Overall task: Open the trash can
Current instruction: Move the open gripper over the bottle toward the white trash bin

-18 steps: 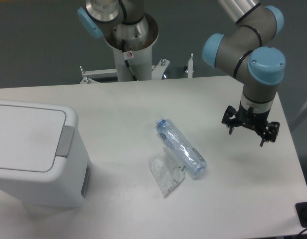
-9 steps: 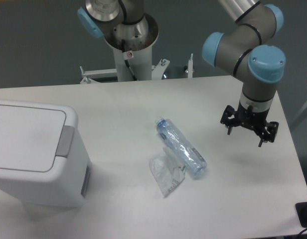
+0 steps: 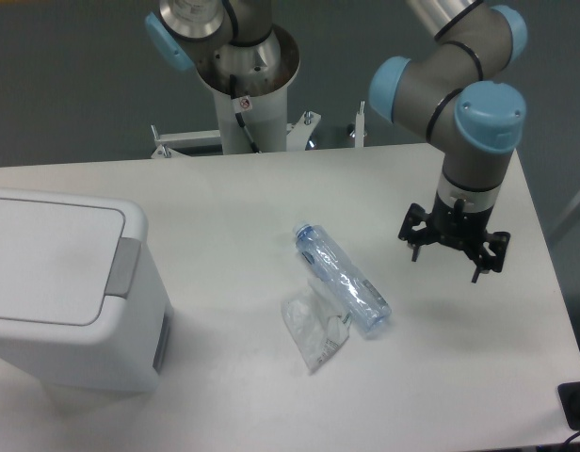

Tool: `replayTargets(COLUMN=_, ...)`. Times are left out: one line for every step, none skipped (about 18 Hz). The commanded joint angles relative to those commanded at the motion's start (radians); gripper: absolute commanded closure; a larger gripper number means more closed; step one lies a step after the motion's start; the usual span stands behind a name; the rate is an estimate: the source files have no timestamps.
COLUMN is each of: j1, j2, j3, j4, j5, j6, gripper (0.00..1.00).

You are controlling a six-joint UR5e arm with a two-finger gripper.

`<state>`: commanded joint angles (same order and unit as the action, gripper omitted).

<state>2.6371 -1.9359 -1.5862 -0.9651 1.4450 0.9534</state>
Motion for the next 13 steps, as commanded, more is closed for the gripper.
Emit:
replayTargets(j1=-0.012, j2=0.0, j3=0.005, j4=0.014, j5=0.0, j6=-0.051, gripper=0.0)
replayTargets(j1=-0.026, j2=0.002, j3=0.009, j4=0.025, j5=0.0, j6=-0.088, gripper=0.0)
replayTargets(j1=-0.049, j2=0.003, j3=0.012, j4=0.025, j5=0.0, j6=-0.131, gripper=0.0)
replayTargets(j1=-0.08, j2=0.003, j3=0.012, j4=0.025, j5=0.0, j6=-0.162, gripper=0.0)
replayTargets(j1=-0.094, j2=0.003, j3=0.014, j4=0.025, j5=0.0, j6=-0.179, gripper=0.0)
replayTargets(j1=-0.12, j2=0.003, j3=0.017, j4=0.026, j5=-0.002, j6=-0.199, gripper=0.0)
replayTargets(j1=-0.135, j2=0.005, j3=0.017, j4=0.028, j5=-0.003, j6=-0.225, gripper=0.0)
replayTargets(j1=-0.146, j2=0.014, j3=0.017, j4=0.032, j5=-0.018, j6=-0.243, gripper=0.0)
replayTargets(j1=-0.155, j2=0.026, j3=0.014, j4=0.032, j5=-0.05, j6=-0.26, gripper=0.0)
replayTargets(j1=-0.166, j2=0.035, j3=0.017, j4=0.031, j5=-0.087, j6=-0.29, gripper=0.0)
replayTargets(j1=-0.17, j2=0.043, j3=0.017, j4=0.031, j5=-0.112, j6=-0.344, gripper=0.0)
replayTargets(j1=-0.18, j2=0.061, j3=0.026, j4=0.031, j5=-0.144, j6=-0.439, gripper=0.0)
replayTargets(j1=-0.192, j2=0.064, j3=0.041, j4=0.029, j5=-0.172, j6=-0.496, gripper=0.0)
